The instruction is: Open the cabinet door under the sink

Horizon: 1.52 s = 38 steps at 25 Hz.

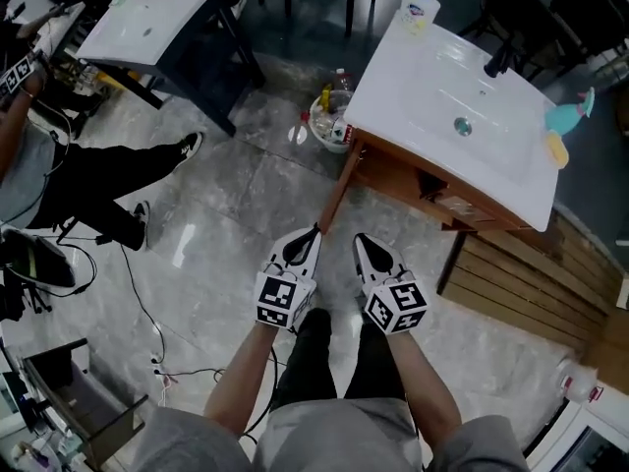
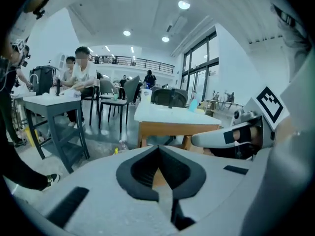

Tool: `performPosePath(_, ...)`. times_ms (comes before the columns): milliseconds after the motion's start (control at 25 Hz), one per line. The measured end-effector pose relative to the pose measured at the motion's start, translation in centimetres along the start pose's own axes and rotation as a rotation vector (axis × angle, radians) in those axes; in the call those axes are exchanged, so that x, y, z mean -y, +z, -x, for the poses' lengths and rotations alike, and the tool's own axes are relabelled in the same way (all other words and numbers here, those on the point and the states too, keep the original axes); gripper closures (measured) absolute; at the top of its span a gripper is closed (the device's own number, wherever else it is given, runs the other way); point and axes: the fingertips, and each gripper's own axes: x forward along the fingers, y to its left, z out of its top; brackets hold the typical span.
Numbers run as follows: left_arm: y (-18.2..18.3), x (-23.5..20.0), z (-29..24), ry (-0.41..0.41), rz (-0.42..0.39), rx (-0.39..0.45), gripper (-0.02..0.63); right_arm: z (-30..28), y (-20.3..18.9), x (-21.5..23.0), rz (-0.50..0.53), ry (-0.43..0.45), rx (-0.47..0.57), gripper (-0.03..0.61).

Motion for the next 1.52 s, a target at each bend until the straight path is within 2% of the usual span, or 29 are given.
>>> performPosePath(240,10.0,3.2,2.1,0.011,-0.071,0.124,0.606,4.0,8.6,-2.6,0.121,0.037,0.112,0.568)
performPosePath(560,18.3,8.4,5.0,0.011,-0.121,0.23,0.606,9.5,16.1,-5.1,0.201,0.066,0.231,0.568)
performPosePath(960,25.1,12.4,8.0,0.024,-0.182,0.357,0.606,14.5,21.5,-7.5,0.281,0.106,0.343,0.569)
performPosePath(1160,27.0,14.1,9.0,0.016,-0.213,0.401,0.606,16.3,23.6,-8.4,0.324,0.111,0.402,0.569)
performPosePath(1360,28.3,15.1,9.8,0.02,-0.214,0.427,0.606,18.0,25.6,-8.9,0.378,0.088,0.478,0.569)
performPosePath(1520,29.3,15.3,10.1,0.024,-0.201,0.446,0.606,17.9,26.3,-8.9,0.381,0.079,0.495,0.569)
